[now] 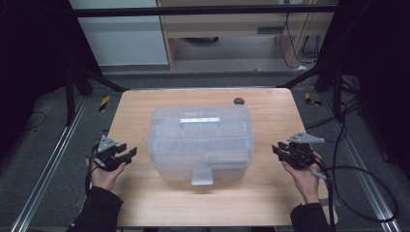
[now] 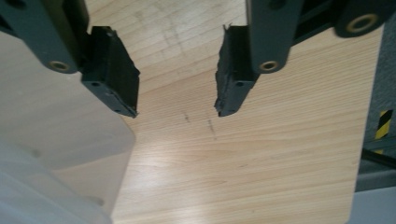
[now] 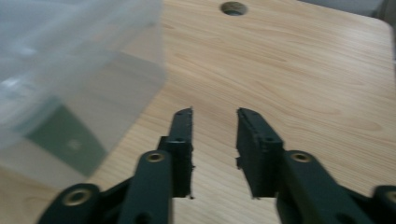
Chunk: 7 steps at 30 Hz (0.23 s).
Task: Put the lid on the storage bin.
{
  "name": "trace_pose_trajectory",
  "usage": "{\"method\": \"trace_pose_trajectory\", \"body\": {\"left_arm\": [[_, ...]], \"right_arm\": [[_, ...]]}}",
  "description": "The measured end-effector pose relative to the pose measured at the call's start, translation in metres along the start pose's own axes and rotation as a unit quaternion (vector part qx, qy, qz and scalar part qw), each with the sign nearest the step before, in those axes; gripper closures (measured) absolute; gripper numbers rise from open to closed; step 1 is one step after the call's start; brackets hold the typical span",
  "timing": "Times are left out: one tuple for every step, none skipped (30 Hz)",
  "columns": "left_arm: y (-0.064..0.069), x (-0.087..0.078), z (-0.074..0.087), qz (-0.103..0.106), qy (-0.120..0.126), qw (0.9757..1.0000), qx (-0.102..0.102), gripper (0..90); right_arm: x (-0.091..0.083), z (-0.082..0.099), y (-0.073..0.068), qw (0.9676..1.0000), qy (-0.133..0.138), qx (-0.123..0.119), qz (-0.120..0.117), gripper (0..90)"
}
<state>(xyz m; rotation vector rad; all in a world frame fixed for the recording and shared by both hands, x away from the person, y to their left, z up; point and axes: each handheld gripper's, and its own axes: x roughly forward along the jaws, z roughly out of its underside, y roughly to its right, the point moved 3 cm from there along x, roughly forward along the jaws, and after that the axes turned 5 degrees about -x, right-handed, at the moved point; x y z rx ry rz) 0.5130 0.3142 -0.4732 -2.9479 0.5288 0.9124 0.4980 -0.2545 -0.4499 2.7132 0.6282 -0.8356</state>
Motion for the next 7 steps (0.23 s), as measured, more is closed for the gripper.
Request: {"method": "trace_pose_trajectory", "body": {"left_arm": [[-0.001,0.0,0.0,-0.006,0.003,1.0,-0.001,42.7],[-0.002,0.0,0.0,-0.01,0.004,0.9999,0.0,40.5],[-0.004,0.0,0.001,-0.015,0.003,0.9999,-0.003,38.5],[-0.005,0.0,0.001,-0.019,0.003,0.9998,-0.003,36.8],[-0.006,0.0,0.001,-0.02,0.004,0.9998,-0.004,35.8],[-0.007,0.0,0.001,-0.022,0.002,0.9997,-0.004,34.9],[-0.007,0.0,0.001,-0.022,0.002,0.9997,-0.004,34.2]], "right_arm": [[0.001,0.003,0.004,0.9999,0.002,0.003,0.01,58.3],[0.001,0.005,0.007,0.9998,0.007,0.012,0.012,53.1],[0.002,0.007,0.01,0.9997,0.012,0.016,0.014,49.0],[0.002,0.01,0.013,0.9994,0.014,0.023,0.022,44.8],[0.003,0.012,0.015,0.9992,0.016,0.023,0.027,40.5],[0.004,0.013,0.016,0.9991,0.017,0.026,0.031,36.8],[0.005,0.014,0.018,0.999,0.022,0.025,0.032,33.7]]}}
